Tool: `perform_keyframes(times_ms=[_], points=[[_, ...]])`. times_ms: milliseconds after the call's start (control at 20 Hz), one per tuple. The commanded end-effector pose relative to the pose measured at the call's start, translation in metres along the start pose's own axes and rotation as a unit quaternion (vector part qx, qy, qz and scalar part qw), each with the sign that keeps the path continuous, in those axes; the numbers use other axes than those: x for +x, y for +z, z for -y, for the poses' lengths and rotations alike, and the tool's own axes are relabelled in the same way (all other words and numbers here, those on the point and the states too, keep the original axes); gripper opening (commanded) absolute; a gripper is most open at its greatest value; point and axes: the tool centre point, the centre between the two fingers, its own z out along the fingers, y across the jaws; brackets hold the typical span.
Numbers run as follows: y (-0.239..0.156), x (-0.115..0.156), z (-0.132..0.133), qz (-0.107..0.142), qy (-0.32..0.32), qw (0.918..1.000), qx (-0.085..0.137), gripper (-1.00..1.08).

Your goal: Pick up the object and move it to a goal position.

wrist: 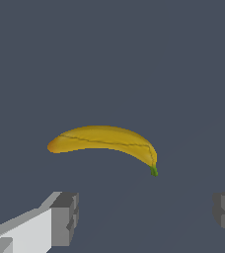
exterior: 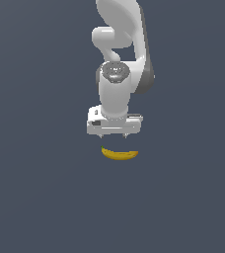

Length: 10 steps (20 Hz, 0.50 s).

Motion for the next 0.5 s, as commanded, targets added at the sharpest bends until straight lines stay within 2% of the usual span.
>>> perform_keyframes(times_ms=[0, 450], points=[[-0.0016, 0.0018, 0.0002, -0.003, -0.002, 1.0000, 0.000, 1.00], [0.0014, 0.0018, 0.0005, -0.002, -0.019, 0.9998, -0.001, 1.00]])
